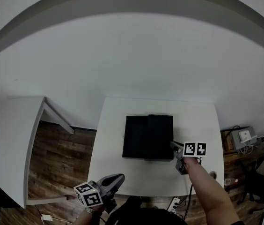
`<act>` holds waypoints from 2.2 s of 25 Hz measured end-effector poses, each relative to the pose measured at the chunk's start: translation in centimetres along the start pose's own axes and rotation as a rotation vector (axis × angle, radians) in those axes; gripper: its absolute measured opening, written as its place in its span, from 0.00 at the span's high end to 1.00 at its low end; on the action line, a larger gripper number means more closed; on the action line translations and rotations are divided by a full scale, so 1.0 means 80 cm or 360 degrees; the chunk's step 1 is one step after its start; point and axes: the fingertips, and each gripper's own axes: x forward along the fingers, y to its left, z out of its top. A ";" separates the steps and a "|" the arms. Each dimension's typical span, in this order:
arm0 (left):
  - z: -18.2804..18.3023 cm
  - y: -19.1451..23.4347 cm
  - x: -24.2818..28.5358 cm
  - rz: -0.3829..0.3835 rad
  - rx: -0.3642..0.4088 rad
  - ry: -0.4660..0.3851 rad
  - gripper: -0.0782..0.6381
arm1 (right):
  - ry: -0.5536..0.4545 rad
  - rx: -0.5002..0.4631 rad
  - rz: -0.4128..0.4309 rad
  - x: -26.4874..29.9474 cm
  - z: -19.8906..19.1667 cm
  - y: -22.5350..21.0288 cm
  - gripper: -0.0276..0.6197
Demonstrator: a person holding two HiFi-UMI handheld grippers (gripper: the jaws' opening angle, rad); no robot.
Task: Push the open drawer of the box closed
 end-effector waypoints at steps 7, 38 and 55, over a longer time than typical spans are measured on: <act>0.039 0.058 0.010 0.0046 0.0263 0.0141 0.89 | 0.0011 0.0052 -0.0038 -0.002 -0.001 -0.002 0.81; 0.045 0.267 0.150 0.0000 0.1921 0.1544 0.73 | -0.0018 0.0105 -0.0117 -0.008 -0.004 -0.003 0.82; 0.036 0.273 0.164 0.0009 0.1994 0.1603 0.79 | -0.0015 0.0094 -0.0105 -0.008 -0.006 -0.002 0.81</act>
